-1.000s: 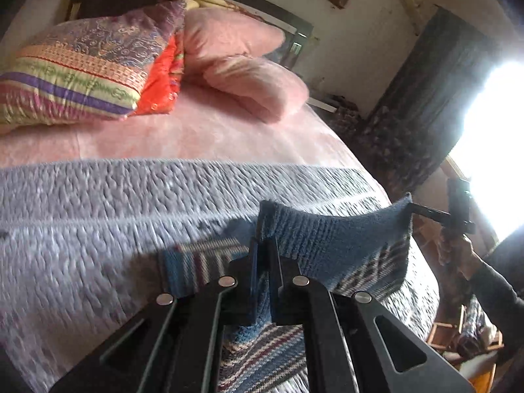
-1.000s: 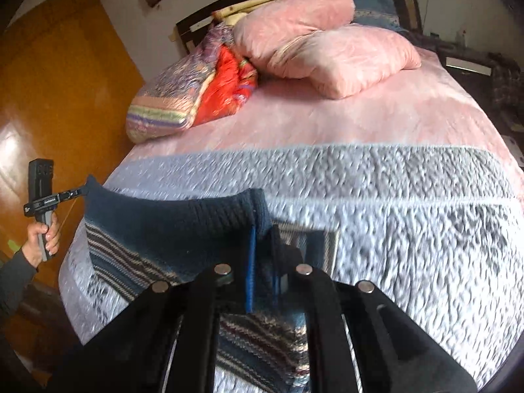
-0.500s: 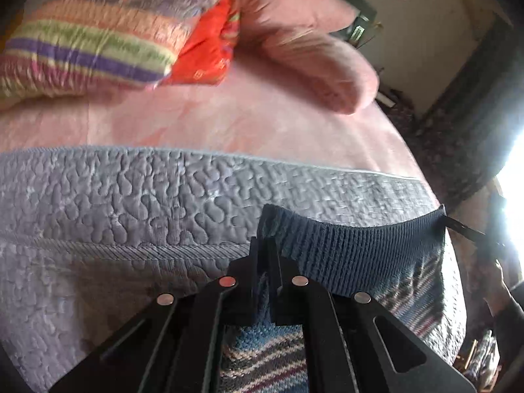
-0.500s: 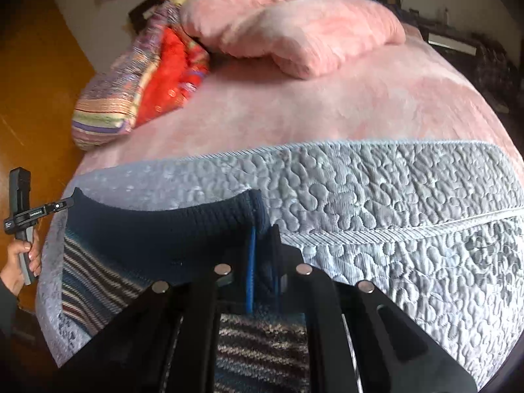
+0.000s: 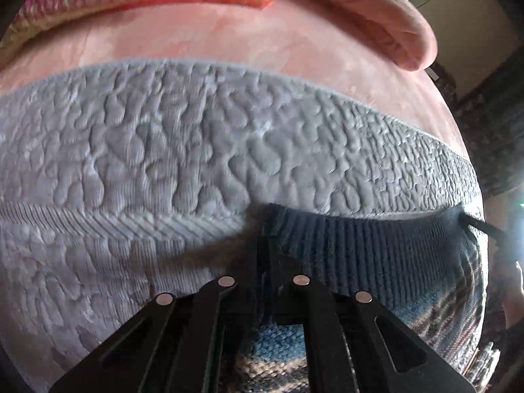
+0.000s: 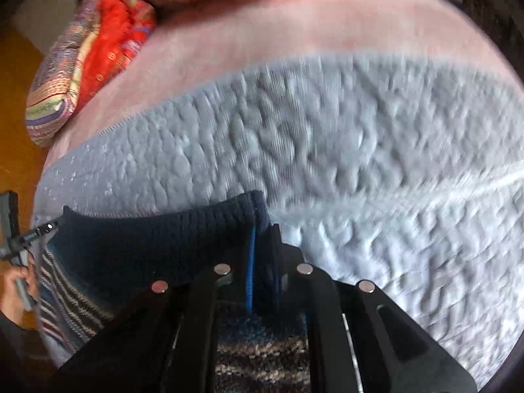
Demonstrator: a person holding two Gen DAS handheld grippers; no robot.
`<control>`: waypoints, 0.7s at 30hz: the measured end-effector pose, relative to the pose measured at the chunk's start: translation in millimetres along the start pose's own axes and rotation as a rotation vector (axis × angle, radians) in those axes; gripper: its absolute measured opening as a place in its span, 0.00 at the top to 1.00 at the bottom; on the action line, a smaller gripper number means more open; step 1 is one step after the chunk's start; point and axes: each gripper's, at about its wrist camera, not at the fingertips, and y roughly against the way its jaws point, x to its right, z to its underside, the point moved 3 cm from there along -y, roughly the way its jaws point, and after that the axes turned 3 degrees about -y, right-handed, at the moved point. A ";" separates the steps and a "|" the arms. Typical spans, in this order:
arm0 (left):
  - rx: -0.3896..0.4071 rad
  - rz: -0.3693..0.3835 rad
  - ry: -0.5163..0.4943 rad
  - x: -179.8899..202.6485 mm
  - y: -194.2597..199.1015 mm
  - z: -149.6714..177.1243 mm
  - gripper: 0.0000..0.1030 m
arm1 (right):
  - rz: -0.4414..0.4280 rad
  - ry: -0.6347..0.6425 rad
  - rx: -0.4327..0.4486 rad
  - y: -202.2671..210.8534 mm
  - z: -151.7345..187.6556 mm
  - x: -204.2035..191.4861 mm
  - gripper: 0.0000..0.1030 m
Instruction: Fold small clothes
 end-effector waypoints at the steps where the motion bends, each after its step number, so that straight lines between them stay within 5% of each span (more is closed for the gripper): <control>1: 0.000 0.000 0.016 -2.5 1.7 0.1 0.89 | 0.007 -0.004 -0.012 -1.7 1.5 1.4 0.86; 2: 0.012 -0.016 0.026 -3.6 6.7 -0.2 0.79 | 0.011 -0.005 -0.005 0.8 1.6 1.7 0.82; 4: 0.089 -0.100 0.062 -4.8 32.4 -0.5 0.77 | 0.011 -0.033 0.073 23.2 1.0 2.5 0.59; 6: 0.170 0.046 0.063 8.4 60.4 6.6 0.76 | -0.080 -0.042 0.158 54.5 8.0 -1.7 0.59; 8: 0.146 0.210 0.033 24.3 65.9 17.6 0.72 | -0.173 -0.046 0.123 61.1 20.0 -6.1 0.59; 11: 0.010 0.194 0.041 24.5 33.4 35.9 0.75 | -0.238 -0.089 0.019 44.2 43.4 -3.3 0.64; 12: -0.014 0.137 0.058 15.6 21.1 41.8 0.84 | -0.241 -0.105 0.002 38.9 46.9 -0.4 0.69; 14: -0.012 0.119 0.109 -1.9 10.9 49.6 0.98 | -0.234 -0.156 -0.018 24.5 53.9 13.6 0.82; 15: -0.009 0.140 0.141 -5.0 13.1 50.9 0.98 | -0.216 -0.169 -0.027 19.7 54.1 19.9 0.97; 16: 0.001 0.148 0.152 -5.8 17.7 52.0 0.98 | -0.206 -0.167 -0.024 20.1 54.8 22.4 1.00; 18: 0.041 0.172 0.131 3.0 39.4 56.3 0.92 | -0.257 -0.191 -0.003 39.8 58.4 19.2 0.89; 21: 0.080 0.326 0.003 33.5 79.5 84.7 0.89 | -0.401 -0.158 0.012 66.9 75.6 -0.8 0.88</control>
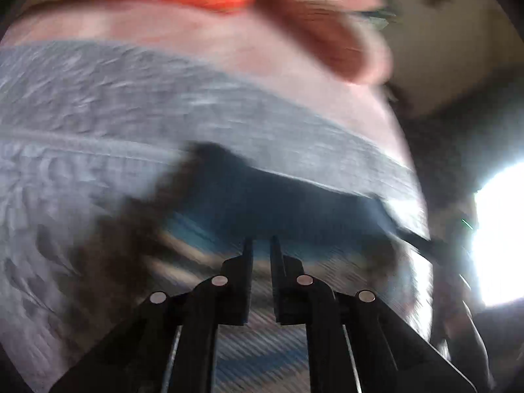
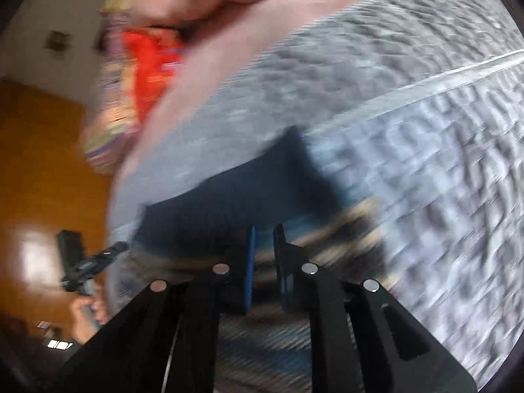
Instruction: Fold small clothes
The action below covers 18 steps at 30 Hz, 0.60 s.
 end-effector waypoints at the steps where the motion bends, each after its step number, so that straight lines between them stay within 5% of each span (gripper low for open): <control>1: -0.006 0.022 -0.016 5.1 2.3 8.2 0.87 | -0.035 0.017 -0.021 0.3 12.1 -7.0 0.88; 6: -0.054 -0.114 0.079 -44.0 -11.3 40.8 0.98 | 0.053 -0.031 -0.056 -25.4 29.8 18.0 1.00; 10: -0.007 -0.092 0.119 -51.9 10.1 46.9 0.96 | 0.010 -0.072 -0.004 3.0 35.3 14.4 0.93; 14: 0.019 0.077 0.046 -16.5 30.7 74.6 0.93 | -0.145 -0.012 -0.085 12.7 86.1 -7.2 0.87; 16: -0.023 0.053 0.017 -9.7 19.4 95.6 0.93 | -0.129 0.012 -0.148 -1.2 115.2 -7.0 0.87; 18: -0.073 -0.029 0.032 -24.3 4.8 112.3 0.94 | -0.076 0.008 -0.169 -13.0 130.0 5.1 0.99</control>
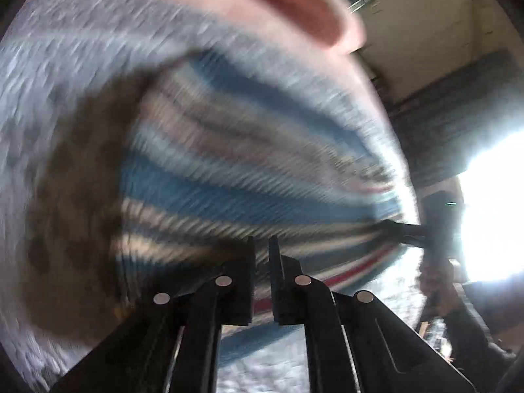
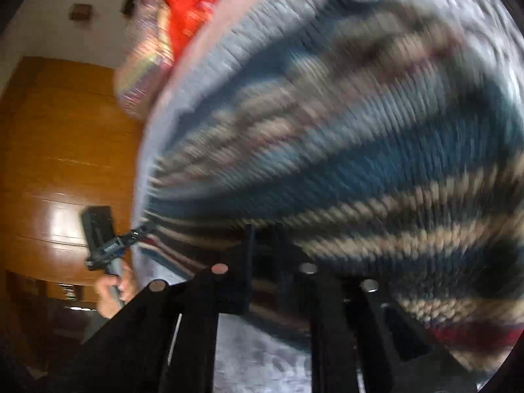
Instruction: Fold small clothes
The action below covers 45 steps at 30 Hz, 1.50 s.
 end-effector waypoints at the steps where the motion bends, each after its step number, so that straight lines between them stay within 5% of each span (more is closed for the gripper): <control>1: -0.003 -0.008 0.019 -8.8 -2.0 4.3 0.98 | 0.015 -0.002 0.014 0.5 2.1 4.6 1.00; 4: 0.053 0.070 0.015 9.2 20.4 10.2 0.89 | -0.003 -0.005 0.069 26.0 9.2 -6.1 0.87; 7: 0.034 0.118 -0.074 37.9 23.1 27.9 0.79 | 0.015 0.014 0.094 51.6 19.0 -1.5 0.87; 10: -0.044 0.031 -0.074 26.6 -2.9 44.2 0.80 | 0.085 -0.054 0.095 57.8 27.9 40.2 1.00; 11: -0.055 0.020 -0.067 18.3 -7.5 48.1 0.89 | 0.102 -0.068 0.102 60.3 30.8 53.2 1.00; 14: -0.052 0.049 -0.014 0.4 0.8 45.1 0.96 | 0.100 -0.101 0.157 87.3 40.6 69.4 1.00; 17: -0.043 0.079 -0.016 -8.6 31.7 50.5 0.73 | 0.175 -0.045 0.209 113.7 52.0 54.7 0.77; 19: -0.012 0.081 0.004 -11.3 61.9 48.4 0.46 | 0.281 0.091 0.245 120.9 66.6 19.0 0.63; 20: 0.014 0.092 0.023 -18.0 80.0 44.9 0.43 | 0.324 0.141 0.251 118.8 74.0 6.5 0.57; 22: 0.043 0.092 0.061 -29.7 107.4 41.4 0.34 | 0.461 0.316 0.268 107.9 99.3 -32.5 0.27; 25: 0.077 0.071 0.144 -56.1 125.6 27.4 0.28 | 0.624 0.616 0.262 62.5 143.0 -88.5 0.15; 29: 0.055 0.063 0.209 -80.0 116.6 8.1 0.28 | 0.753 0.965 0.257 -24.9 199.0 -149.7 0.15; 32: 0.050 0.076 0.232 -92.5 109.5 -8.5 0.28 | 0.766 1.101 0.278 -78.1 227.1 -183.1 0.18; 39: 0.032 0.127 0.212 -89.9 76.0 -58.2 0.28 | 0.811 1.317 0.296 -176.0 244.7 -240.8 0.20; 45: -0.047 0.151 0.152 -78.9 37.5 -82.9 0.28 | 0.873 1.374 0.339 -212.6 229.3 -258.7 0.23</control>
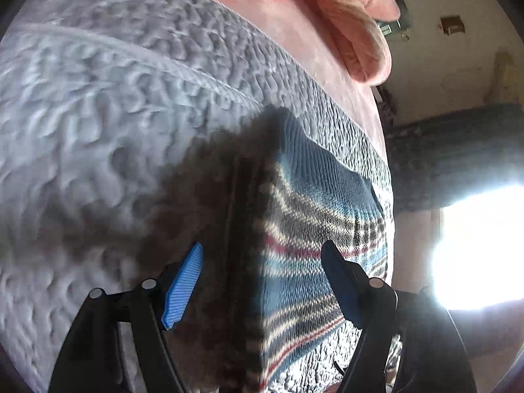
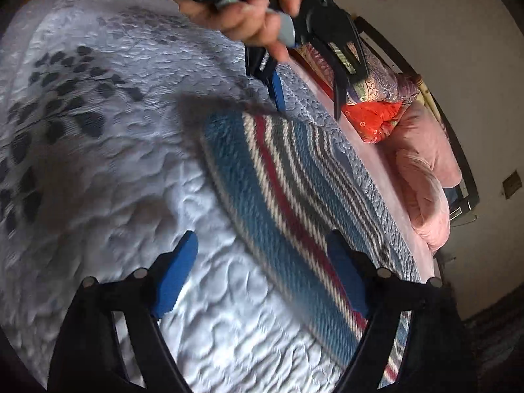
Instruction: Fold small clothes
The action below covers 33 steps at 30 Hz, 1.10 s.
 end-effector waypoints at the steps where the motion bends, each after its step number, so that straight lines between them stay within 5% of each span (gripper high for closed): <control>1: -0.014 -0.003 -0.011 0.4 -8.3 -4.0 0.28 | 0.007 -0.001 -0.003 -4.7 -2.5 -1.6 0.23; 12: -0.092 0.004 -0.078 5.1 -56.0 -23.0 0.30 | 0.053 -0.013 0.024 -41.9 -26.6 -11.7 0.28; 15: -0.119 -0.025 -0.108 11.7 -63.9 -27.7 0.47 | 0.055 -0.030 0.025 -46.9 -33.8 -14.3 0.35; 23: -0.138 -0.043 -0.106 15.9 -73.2 -39.5 0.54 | 0.066 -0.067 0.031 -59.5 -50.4 -14.9 0.43; 28: -0.144 -0.079 -0.125 21.6 -73.6 -44.0 0.71 | 0.039 -0.104 0.019 -63.3 -50.9 -14.7 0.64; 33: -0.157 -0.102 -0.109 29.3 -70.4 -48.1 0.78 | 0.018 -0.175 0.042 -53.7 -50.2 0.4 0.72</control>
